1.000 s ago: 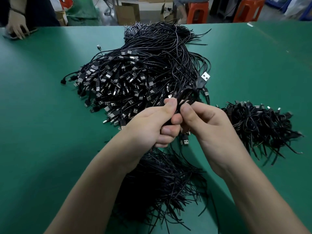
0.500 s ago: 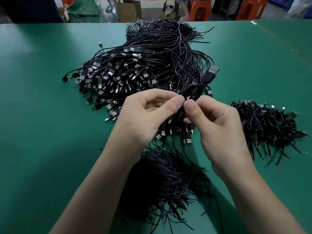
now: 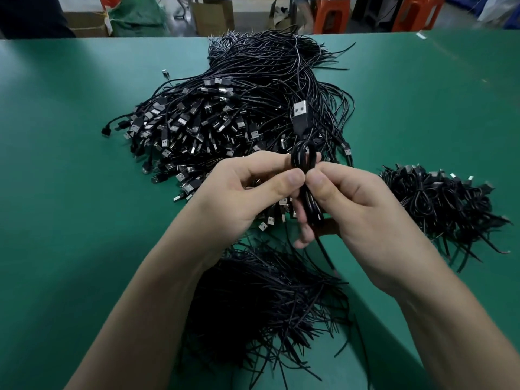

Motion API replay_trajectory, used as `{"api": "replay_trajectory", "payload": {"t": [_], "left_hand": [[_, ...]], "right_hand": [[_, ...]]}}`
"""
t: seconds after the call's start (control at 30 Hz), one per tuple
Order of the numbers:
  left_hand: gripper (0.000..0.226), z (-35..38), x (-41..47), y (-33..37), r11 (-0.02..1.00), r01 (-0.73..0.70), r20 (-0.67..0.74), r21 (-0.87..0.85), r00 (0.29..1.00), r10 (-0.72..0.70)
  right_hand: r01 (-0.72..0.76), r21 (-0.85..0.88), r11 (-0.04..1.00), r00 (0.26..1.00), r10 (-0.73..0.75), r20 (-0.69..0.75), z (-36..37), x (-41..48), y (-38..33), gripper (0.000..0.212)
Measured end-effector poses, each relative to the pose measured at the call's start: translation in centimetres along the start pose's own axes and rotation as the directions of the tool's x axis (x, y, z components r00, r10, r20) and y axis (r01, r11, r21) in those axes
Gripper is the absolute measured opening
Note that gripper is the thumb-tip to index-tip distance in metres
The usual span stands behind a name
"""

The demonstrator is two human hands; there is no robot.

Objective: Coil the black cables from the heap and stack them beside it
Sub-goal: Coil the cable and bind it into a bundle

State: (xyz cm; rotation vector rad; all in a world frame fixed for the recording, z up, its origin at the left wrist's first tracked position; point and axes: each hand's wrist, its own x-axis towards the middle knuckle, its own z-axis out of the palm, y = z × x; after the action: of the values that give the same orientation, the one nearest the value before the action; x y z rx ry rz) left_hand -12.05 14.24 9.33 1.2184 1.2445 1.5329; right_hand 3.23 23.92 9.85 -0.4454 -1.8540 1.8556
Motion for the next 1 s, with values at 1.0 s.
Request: {"api": "replay_trajectory", "payload": {"t": [1.0], "left_hand": [[0.020,1.6,0.6,-1.7,0.985,-0.105,-0.216,0.136,0.967,0.133]], "right_hand": [[-0.123,-0.140,0.983,0.990,0.130,0.045,-0.5,-0.1,0.0,0.035]]}}
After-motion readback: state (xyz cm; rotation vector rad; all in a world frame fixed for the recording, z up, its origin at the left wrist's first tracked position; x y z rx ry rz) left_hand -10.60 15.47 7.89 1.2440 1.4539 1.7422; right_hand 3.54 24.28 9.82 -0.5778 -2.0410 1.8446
